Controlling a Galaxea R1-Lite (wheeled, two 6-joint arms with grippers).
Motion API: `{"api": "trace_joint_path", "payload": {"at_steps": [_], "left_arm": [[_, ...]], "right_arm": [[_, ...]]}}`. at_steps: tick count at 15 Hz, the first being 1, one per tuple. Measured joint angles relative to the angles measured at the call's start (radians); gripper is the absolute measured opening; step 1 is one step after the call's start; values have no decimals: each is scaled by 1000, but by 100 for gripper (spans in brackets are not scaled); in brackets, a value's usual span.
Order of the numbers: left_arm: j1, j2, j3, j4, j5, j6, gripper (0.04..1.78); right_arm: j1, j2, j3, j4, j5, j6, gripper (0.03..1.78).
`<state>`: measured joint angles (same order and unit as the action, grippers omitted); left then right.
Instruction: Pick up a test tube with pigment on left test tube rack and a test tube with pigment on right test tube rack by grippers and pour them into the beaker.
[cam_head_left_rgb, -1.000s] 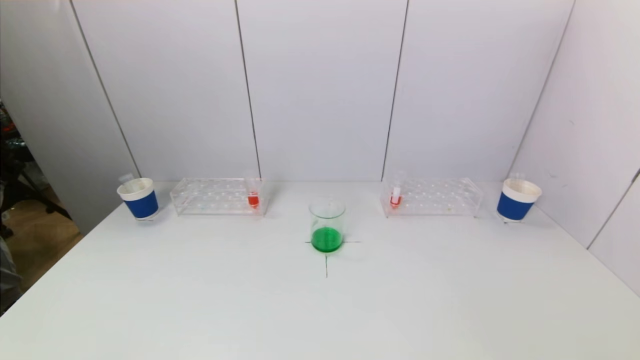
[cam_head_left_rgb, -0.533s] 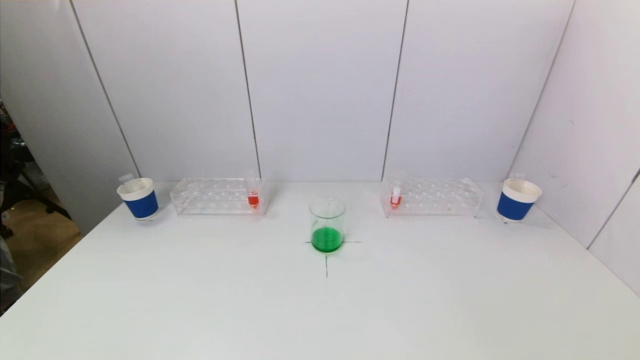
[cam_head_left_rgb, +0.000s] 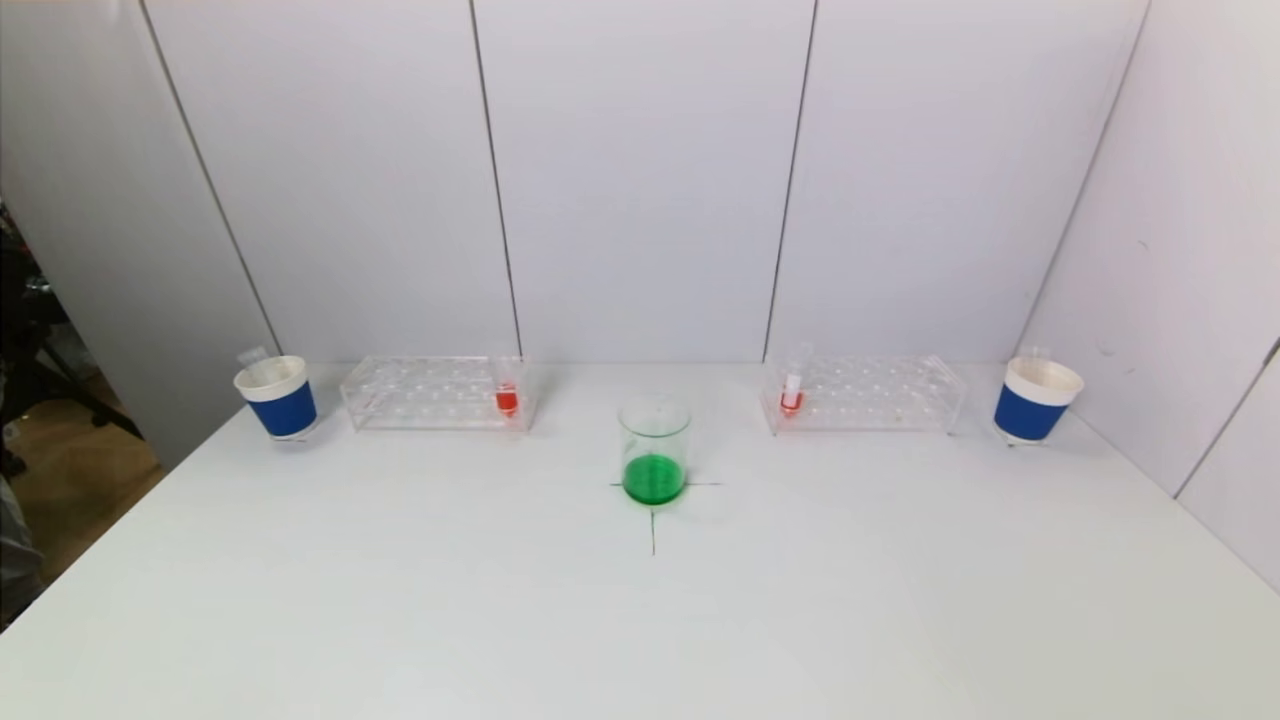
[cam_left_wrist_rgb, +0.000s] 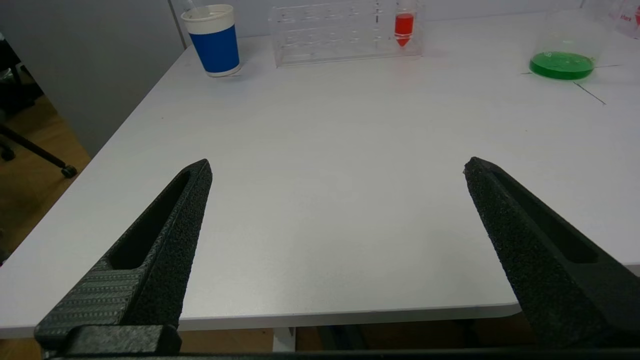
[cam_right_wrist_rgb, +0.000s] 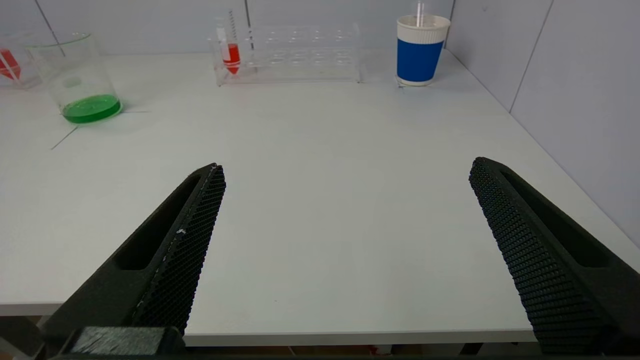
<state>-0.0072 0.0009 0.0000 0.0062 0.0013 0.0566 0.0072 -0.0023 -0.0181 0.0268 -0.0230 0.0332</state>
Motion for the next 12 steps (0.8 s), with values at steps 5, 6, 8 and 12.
{"api": "trace_joint_path", "payload": {"at_steps": [5, 6, 8, 12], "left_arm": [[1, 0, 0, 0, 0, 0, 176], [1, 0, 0, 0, 0, 0, 176], [0, 0, 0, 0, 0, 0, 176], [0, 0, 0, 0, 0, 0, 176]], "right_arm": [[0, 0, 4, -6, 0, 0, 177], [0, 0, 5, -6, 0, 0, 177], [0, 0, 5, -6, 0, 0, 177], [0, 0, 5, -6, 0, 0, 177]]}}
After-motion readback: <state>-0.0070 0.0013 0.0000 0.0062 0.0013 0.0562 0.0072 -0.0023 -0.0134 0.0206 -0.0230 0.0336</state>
